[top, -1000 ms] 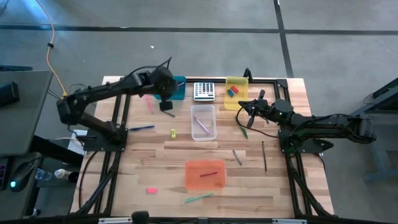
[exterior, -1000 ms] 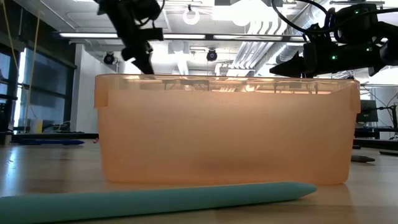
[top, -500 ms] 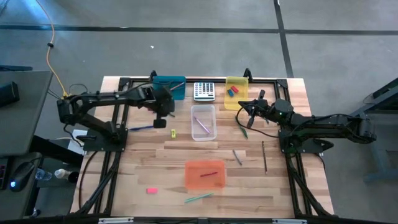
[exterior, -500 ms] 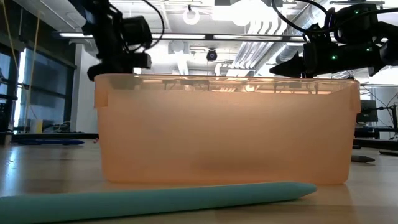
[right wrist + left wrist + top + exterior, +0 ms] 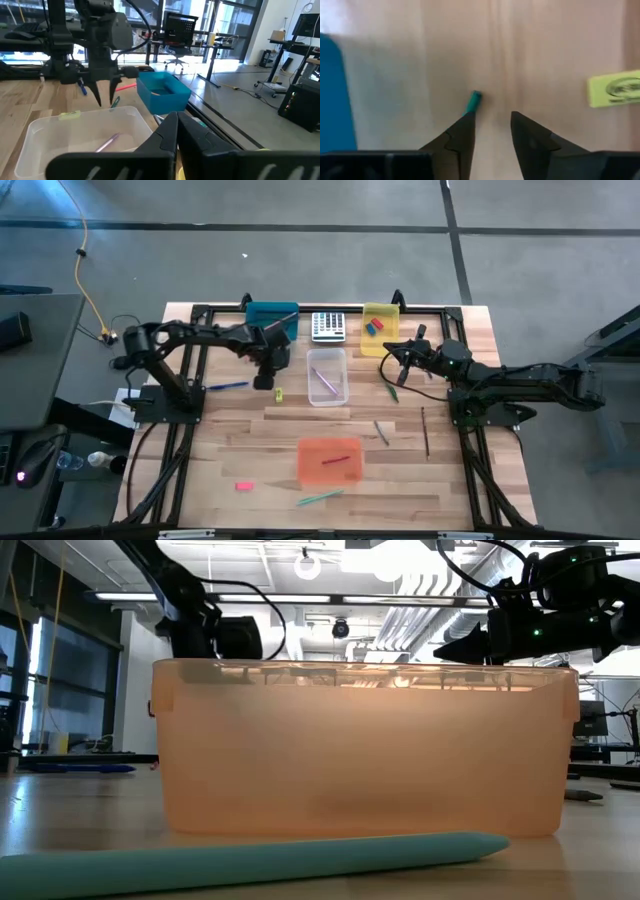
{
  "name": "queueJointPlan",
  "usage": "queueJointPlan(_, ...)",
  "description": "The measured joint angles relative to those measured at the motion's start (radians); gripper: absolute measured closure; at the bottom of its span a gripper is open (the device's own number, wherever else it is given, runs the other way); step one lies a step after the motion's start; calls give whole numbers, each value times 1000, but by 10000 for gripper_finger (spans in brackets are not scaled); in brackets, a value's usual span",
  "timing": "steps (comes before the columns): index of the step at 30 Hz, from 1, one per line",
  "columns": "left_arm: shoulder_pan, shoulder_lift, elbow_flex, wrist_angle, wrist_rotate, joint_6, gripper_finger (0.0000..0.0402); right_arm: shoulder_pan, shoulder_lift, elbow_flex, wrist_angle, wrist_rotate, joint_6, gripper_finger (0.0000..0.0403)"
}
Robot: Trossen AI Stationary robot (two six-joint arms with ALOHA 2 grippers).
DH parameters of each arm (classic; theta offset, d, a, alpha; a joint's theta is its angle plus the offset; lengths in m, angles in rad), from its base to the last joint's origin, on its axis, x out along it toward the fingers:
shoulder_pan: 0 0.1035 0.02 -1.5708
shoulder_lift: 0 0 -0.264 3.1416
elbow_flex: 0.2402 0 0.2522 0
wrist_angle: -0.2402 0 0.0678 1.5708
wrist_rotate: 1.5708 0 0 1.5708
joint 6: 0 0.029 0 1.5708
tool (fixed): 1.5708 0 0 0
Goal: Sort crayons/erasers/pens/pencils in bins
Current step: Put the green crayon into the orange bin
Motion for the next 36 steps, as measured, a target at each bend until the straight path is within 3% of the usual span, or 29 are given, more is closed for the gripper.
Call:
queueJointPlan(9,54,15,1,28,-27,20,276,0,0,0,0,0,-3,403)
queueJointPlan(20,55,79,8,-4,-20,76,328,0,0,0,0,0,-3,403)
queueJointPlan(28,6,65,5,-22,-56,89,389,0,0,0,0,0,-3,403)
queueJointPlan(36,-45,22,-3,-75,-48,13,390,0,0,0,0,0,-3,403)
